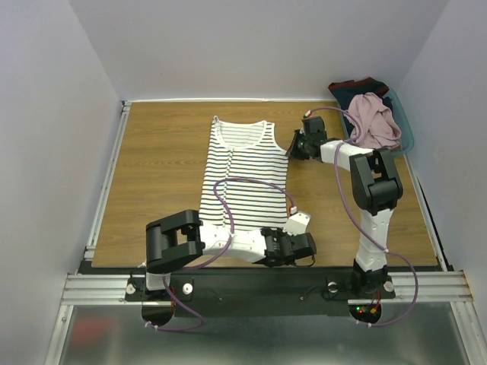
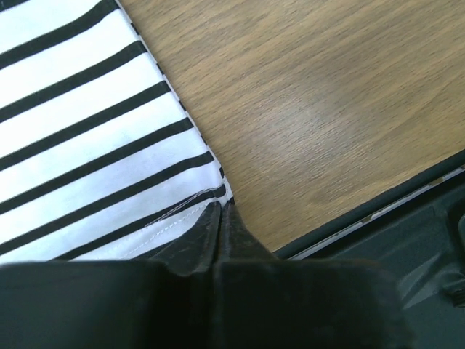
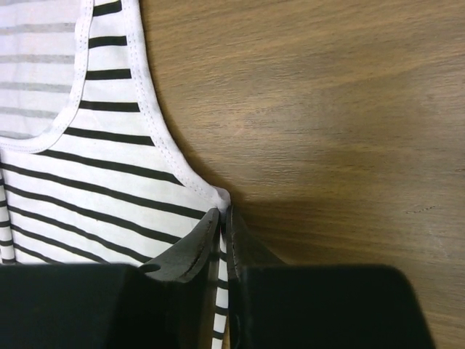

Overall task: Fold and stack the tank tops
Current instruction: Fold the tank top

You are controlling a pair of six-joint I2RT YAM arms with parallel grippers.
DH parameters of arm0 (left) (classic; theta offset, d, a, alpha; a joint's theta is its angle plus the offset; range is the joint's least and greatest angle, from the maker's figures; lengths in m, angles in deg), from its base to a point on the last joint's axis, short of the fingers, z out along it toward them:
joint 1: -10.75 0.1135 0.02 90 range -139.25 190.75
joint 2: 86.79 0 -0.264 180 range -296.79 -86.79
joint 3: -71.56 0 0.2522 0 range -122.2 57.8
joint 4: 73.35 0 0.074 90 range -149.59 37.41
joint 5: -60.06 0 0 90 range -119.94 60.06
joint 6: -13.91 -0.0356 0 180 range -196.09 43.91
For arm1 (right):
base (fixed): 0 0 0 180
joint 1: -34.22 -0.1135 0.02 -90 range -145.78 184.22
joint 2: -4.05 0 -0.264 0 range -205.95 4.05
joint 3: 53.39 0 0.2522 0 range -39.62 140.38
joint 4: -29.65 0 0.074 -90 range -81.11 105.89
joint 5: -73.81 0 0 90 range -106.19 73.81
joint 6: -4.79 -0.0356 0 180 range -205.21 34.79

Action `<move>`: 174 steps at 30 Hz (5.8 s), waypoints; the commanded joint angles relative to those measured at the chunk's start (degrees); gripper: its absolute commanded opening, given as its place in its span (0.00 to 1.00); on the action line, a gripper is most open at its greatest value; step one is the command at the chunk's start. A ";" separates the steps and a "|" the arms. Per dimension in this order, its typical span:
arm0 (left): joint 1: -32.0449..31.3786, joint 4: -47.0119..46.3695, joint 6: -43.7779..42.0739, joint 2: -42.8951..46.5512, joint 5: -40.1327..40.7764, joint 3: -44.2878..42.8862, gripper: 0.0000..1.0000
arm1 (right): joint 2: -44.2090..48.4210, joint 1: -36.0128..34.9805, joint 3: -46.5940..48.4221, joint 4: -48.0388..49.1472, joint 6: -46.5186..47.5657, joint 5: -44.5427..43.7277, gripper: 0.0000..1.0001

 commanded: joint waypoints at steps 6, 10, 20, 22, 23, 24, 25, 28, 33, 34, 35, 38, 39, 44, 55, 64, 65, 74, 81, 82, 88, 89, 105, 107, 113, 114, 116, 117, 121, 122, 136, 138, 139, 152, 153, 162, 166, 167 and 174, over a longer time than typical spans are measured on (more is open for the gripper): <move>-0.80 -0.02 -0.82 3.16 1.21 -0.10 0.00 | 1.04 -0.36 -0.31 0.67 -1.74 -6.27 0.01; -0.80 -5.29 -1.00 7.90 -1.25 3.77 0.00 | 3.42 -0.10 -3.65 0.67 -3.23 -10.49 0.00; -0.89 -14.88 -0.38 13.27 -7.85 10.54 0.00 | 9.74 2.36 -11.04 0.67 -4.99 -15.67 0.00; -0.97 -16.72 -0.47 13.97 -9.25 11.60 0.00 | 11.41 3.33 -12.71 0.67 -4.99 -16.20 0.00; -0.89 -18.03 -0.38 14.06 -10.21 12.30 0.00 | 12.03 4.12 -13.41 0.76 -4.99 -16.73 0.00; -0.89 -18.83 -0.30 14.24 -10.66 12.56 0.00 | 12.64 4.56 -14.63 0.76 -5.08 -17.08 0.00; -0.89 -19.62 -0.21 14.50 -11.19 12.91 0.00 | 14.13 5.00 -15.34 0.76 -4.99 -17.35 0.00; -1.24 -22.08 0.67 14.77 -12.07 14.50 0.00 | 16.42 7.11 -17.63 0.67 -4.91 -17.61 0.00; -1.24 -24.98 2.69 16.43 -11.19 17.92 0.00 | 20.38 8.25 -18.77 0.59 -4.47 -17.27 0.01; -1.24 -25.16 3.30 17.31 -10.76 18.45 0.00 | 20.56 8.25 -18.69 0.59 -4.47 -16.91 0.01; -1.32 -25.25 3.57 17.66 -10.32 18.80 0.00 | 20.73 8.25 -18.69 0.59 -4.47 -16.47 0.01; -1.24 -24.82 5.06 19.50 -7.95 20.73 0.00 | 20.74 8.17 -18.25 0.50 -4.64 -15.60 0.01; -1.24 -24.47 5.59 20.04 -7.16 21.17 0.00 | 20.74 8.25 -18.07 0.50 -4.73 -15.33 0.01; -1.15 -20.60 8.93 23.64 -2.32 22.67 0.00 | 20.03 7.64 -16.23 0.06 -5.34 -14.54 0.00; -0.36 -14.54 14.11 28.12 1.99 26.45 0.00 | 12.66 1.15 -5.07 -3.63 -5.96 -17.70 0.00; 0.43 -10.40 19.83 33.04 4.72 31.11 0.00 | 5.89 -3.34 3.46 -5.57 -6.31 -19.72 0.00; 0.52 -9.96 20.27 33.66 4.98 31.28 0.00 | 5.45 -3.52 4.07 -5.65 -6.31 -19.81 0.00; 2.10 -4.96 22.47 34.46 6.21 32.17 0.00 | 1.49 -5.81 9.52 -6.88 -6.49 -20.60 0.00; 3.51 -2.40 24.05 34.72 6.56 33.04 0.00 | -0.71 -6.86 12.68 -7.50 -6.66 -20.51 0.00; 3.68 -2.31 24.05 34.72 6.56 33.13 0.00 | -0.97 -6.86 12.95 -7.59 -6.66 -20.51 0.00; 4.39 -2.40 23.88 35.25 6.12 33.92 0.00 | -2.03 -7.39 14.62 -7.94 -6.66 -20.51 0.01; 4.56 -2.40 23.87 34.90 6.12 34.01 0.00 | -2.38 -7.48 15.15 -8.03 -6.58 -20.51 0.01; 5.27 -3.28 22.56 35.33 4.98 34.71 0.00 | -4.40 -8.44 17.26 -8.56 -6.31 -19.64 0.14; 5.18 -2.84 22.64 36.30 5.24 34.63 0.01 | -4.49 -8.62 18.22 -8.47 -5.87 -19.29 0.18; 5.18 -0.47 21.25 41.21 6.30 33.14 0.51 | -2.47 -8.62 18.41 -8.73 -4.73 -17.79 0.53; 5.27 -0.12 21.15 42.79 7.17 32.44 0.53 | -0.81 -8.62 17.88 -8.73 -4.55 -17.96 0.57; 5.18 2.07 20.71 45.25 8.58 31.38 0.55 | 2.34 -8.62 15.35 -8.99 -4.12 -18.84 0.62; 5.35 3.21 20.71 45.96 10.67 30.77 0.55 | 3.50 -8.62 14.11 -8.99 -3.94 -19.28 0.62; 10.70 5.25 16.78 47.37 11.41 28.21 0.54 | 8.60 -8.62 7.17 -8.99 -3.76 -24.02 0.62; 13.24 4.11 14.41 47.46 10.35 28.30 0.53 | 9.30 -8.62 5.85 -8.99 -3.85 -24.38 0.62; 42.79 -8.82 -10.31 25.50 -4.60 15.57 0.48 | 5.19 -6.25 3.81 -9.52 -1.92 -25.70 0.50; 43.76 -8.91 -10.93 23.21 -4.77 15.03 0.48 | 3.60 -5.55 5.21 -9.61 -1.30 -25.35 0.48; 44.28 -9.60 -10.84 22.77 -4.95 15.29 0.48 | 2.03 -5.11 5.74 -9.70 -1.13 -25.17 0.47; 45.17 -18.48 -3.99 22.85 -10.40 26.54 0.49 | -12.65 -4.67 22.70 -9.87 5.99 -19.73 0.47; 45.08 -18.75 -3.64 23.20 -10.31 26.98 0.49 | -13.88 -4.67 24.01 -9.87 6.25 -19.03 0.47; 45.52 -17.35 -5.21 27.16 -9.87 25.58 0.62 | -23.47 -4.67 39.84 -10.66 10.29 -15.15 0.70; 45.43 -17.25 -5.22 30.14 -13.03 26.97 0.63 | -18.75 -4.58 40.20 -10.84 11.18 -18.31 0.85; 45.43 -17.17 -4.96 31.19 -13.65 27.85 0.63 | -17.07 -4.66 39.68 -10.84 11.44 -18.58 0.86; 43.77 -18.57 0.84 40.68 -18.31 37.69 0.58 | 2.76 -4.58 24.08 -13.12 6.10 -20.43 0.90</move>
